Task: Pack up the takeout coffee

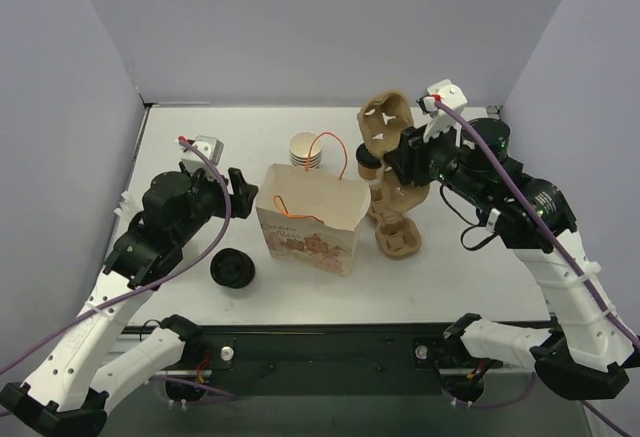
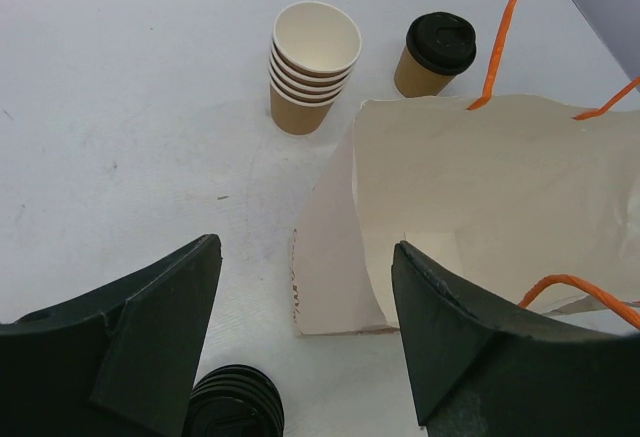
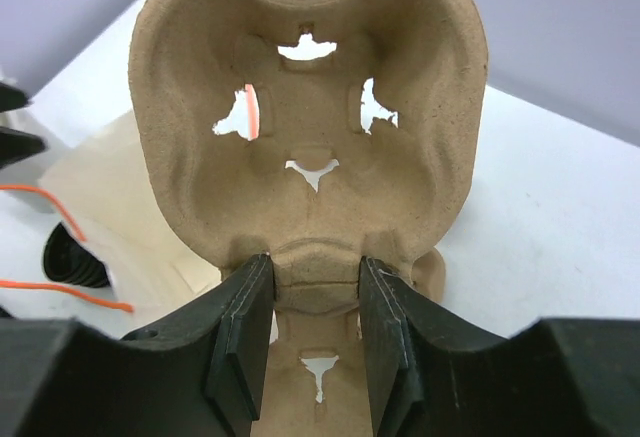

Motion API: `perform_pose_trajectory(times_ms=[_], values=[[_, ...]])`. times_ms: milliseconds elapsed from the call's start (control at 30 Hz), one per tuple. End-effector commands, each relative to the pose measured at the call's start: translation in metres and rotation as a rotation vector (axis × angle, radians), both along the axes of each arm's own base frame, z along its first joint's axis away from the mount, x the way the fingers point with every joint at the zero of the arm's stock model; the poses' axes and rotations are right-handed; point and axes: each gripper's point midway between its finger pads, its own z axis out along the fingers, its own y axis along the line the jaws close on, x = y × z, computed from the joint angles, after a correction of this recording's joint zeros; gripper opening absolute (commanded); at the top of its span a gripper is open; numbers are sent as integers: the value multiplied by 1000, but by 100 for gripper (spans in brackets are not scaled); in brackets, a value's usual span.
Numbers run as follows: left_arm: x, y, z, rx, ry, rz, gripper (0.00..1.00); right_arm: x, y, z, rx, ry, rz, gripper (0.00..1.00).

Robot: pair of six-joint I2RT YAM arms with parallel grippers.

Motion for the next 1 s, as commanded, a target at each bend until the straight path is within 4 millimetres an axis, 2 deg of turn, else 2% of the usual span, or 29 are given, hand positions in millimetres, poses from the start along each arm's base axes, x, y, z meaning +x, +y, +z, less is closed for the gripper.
perform_pose_trajectory(times_ms=[0,33,100,133,167,200,267,467,667,833,967], values=[[-3,-9,18,-59,-16,-35,78,-6,49,29,46,-125,210,34],[-4,-10,17,-64,-9,-41,78,-8,58,35,26,-171,248,34],[-5,-11,15,-66,-3,-45,77,-15,81,35,-1,-194,320,34],[-5,-12,14,-69,0,-49,76,-14,86,34,-21,-204,332,35],[-5,-13,13,-70,4,-53,74,-10,97,26,-40,-187,349,35],[-5,-13,12,-69,6,-54,73,-10,103,28,-43,-190,365,35],[-6,-14,10,-76,9,-60,70,-6,116,12,-78,-161,397,35],[-12,-20,4,-94,28,-96,66,3,129,-30,-159,-77,417,35],[-14,-17,-1,-99,34,-84,66,4,140,-51,-188,-31,454,35],[-14,-8,-4,-116,70,-16,66,-1,147,-69,-206,14,490,35],[-15,-1,-7,-126,97,34,66,-2,150,-93,-265,62,519,35]])
